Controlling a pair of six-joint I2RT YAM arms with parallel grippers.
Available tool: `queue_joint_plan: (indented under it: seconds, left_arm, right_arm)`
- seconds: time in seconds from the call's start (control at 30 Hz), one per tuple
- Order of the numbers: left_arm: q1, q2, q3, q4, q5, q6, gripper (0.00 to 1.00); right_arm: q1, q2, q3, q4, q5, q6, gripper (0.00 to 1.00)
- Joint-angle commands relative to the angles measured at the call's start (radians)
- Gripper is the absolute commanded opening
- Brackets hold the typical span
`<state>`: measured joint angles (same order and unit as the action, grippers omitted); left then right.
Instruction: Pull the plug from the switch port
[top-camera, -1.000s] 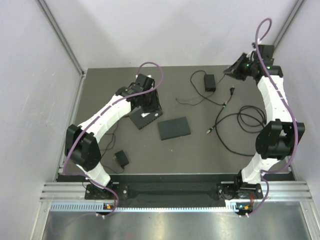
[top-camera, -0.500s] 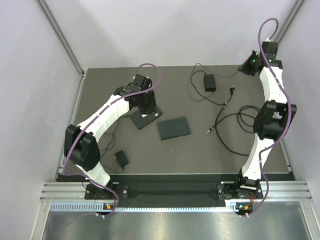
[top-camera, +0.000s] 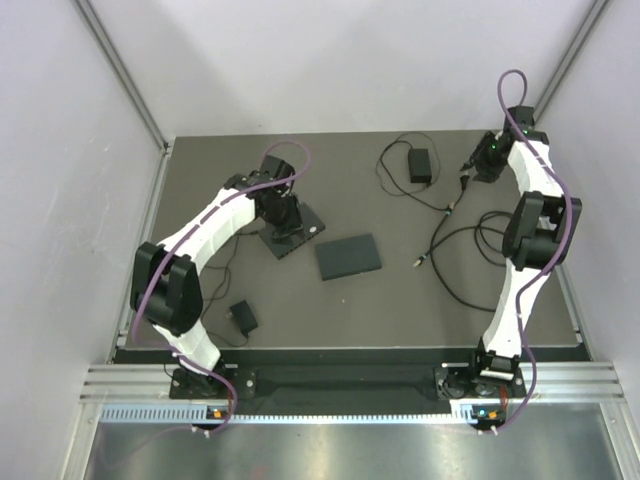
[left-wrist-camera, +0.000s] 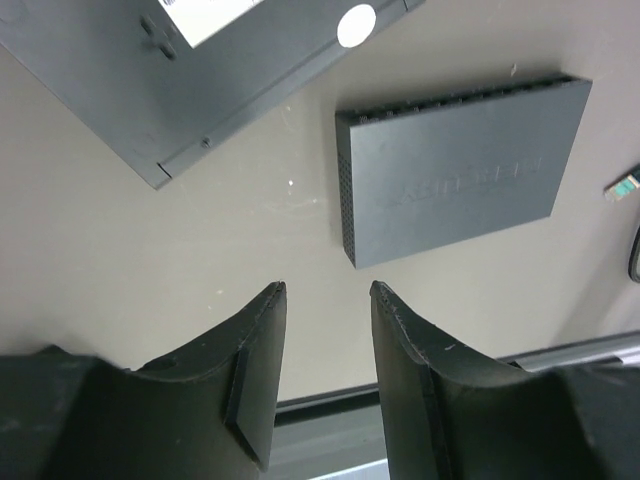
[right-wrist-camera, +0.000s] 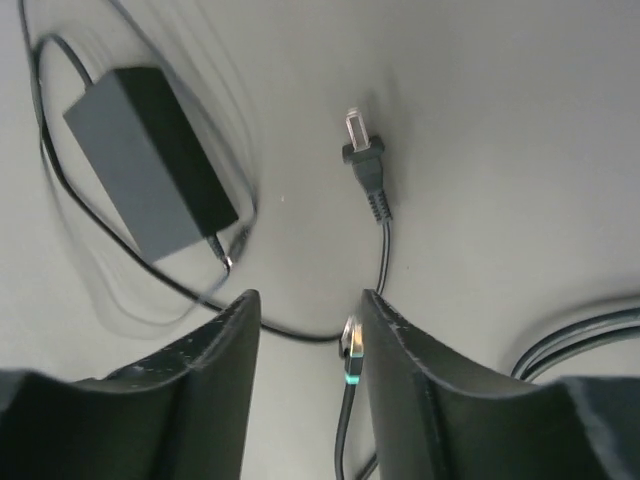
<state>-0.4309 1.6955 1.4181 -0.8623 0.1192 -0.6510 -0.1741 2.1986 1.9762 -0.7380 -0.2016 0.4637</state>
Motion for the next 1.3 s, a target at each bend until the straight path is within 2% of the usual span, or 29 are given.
queue_joint_plan:
  seconds: [0.0,0.13,0.3,0.43,0.53,0.7,0.87,1.07,1.27]
  left_arm:
    - [0.000,0.016,-0.008,-0.007,0.040,-0.030,0.45]
    - [0.001,0.035,-0.034,0.011,0.068,-0.055,0.45]
    - [0.000,0.058,-0.093,0.089,0.155,-0.098,0.45]
    - [0.000,0.113,-0.097,0.098,0.226,-0.105,0.45]
    - [0.000,0.138,-0.103,0.098,0.237,-0.117,0.45]
    - [0.000,0.177,-0.107,0.143,0.283,-0.133,0.45]
    - [-0.002,0.257,-0.077,0.186,0.347,-0.171,0.43]
    - [-0.002,0.315,-0.012,0.166,0.330,-0.151,0.43]
    - [-0.005,0.362,0.061,0.147,0.335,-0.150,0.42]
  right_arm:
    - [0.025,-0.082,0.004,-0.062,-0.010,-0.039,0.47]
    - [0.090,-0.192,-0.097,-0.041,-0.041,-0.059,0.50]
    - [0.283,-0.318,-0.265,-0.001,-0.096,-0.080,0.50]
    - [0.413,-0.362,-0.401,0.046,-0.205,-0.100,0.50]
    - [0.450,-0.352,-0.508,0.098,-0.332,-0.125,0.48]
    - [0.464,-0.335,-0.602,0.091,-0.369,-0.155,0.37]
    - [0.473,-0.349,-0.663,0.103,-0.392,-0.180,0.36]
    - [0.478,-0.330,-0.704,0.112,-0.413,-0.158,0.31]
    - [0.479,-0.310,-0.721,0.111,-0.412,-0.166,0.31]
